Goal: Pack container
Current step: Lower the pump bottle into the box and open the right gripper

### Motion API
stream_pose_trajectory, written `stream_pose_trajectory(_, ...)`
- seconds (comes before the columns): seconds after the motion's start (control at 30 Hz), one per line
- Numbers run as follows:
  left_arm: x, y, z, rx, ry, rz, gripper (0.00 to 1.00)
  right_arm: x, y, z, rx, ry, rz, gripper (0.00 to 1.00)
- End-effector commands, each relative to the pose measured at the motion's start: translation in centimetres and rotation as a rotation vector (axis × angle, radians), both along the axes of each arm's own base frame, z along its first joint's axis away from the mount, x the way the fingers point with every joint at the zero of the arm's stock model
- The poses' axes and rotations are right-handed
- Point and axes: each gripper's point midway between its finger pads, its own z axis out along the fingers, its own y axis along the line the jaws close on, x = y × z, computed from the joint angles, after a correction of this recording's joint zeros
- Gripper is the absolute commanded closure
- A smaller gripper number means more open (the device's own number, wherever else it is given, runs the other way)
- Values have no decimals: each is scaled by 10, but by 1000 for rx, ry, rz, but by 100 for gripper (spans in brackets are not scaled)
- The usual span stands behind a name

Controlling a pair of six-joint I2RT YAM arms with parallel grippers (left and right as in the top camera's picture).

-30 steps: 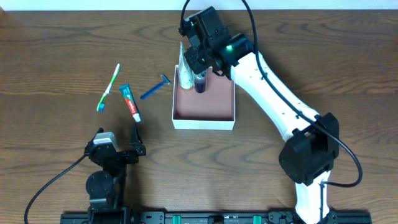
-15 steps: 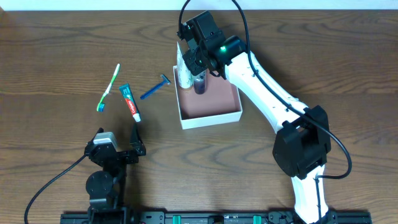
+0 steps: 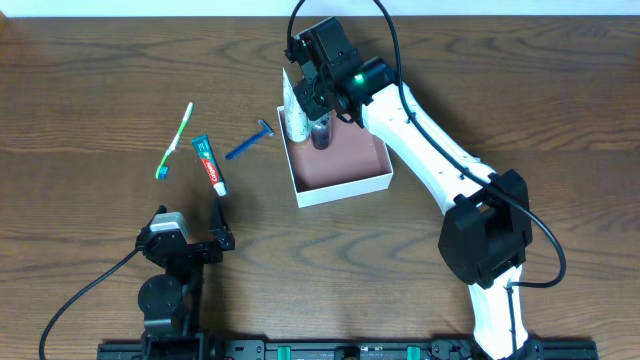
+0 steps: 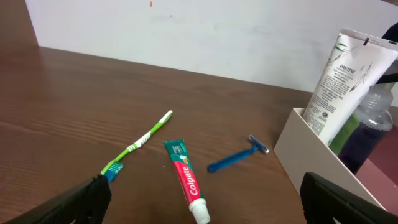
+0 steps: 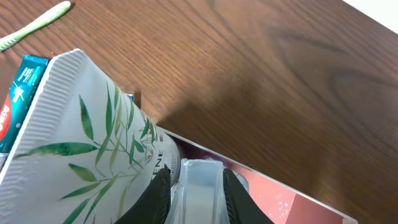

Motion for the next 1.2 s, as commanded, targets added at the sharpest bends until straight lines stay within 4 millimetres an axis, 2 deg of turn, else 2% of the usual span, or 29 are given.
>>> stream_pose_trajectory(0.0, -1, 2, -16, 12, 51, 8, 2, 1, 8, 10, 18, -26, 15, 98)
stream_pose_trajectory(0.4, -1, 2, -16, 12, 51, 8, 2, 0, 8, 10, 17, -24, 15, 78)
stream_pose_trajectory(0.8, -1, 2, -16, 12, 51, 8, 2, 0, 8, 10, 17, -24, 15, 72)
stream_pose_trajectory(1.17, -1, 2, -16, 12, 51, 8, 2, 1, 8, 10, 17, -24, 15, 71)
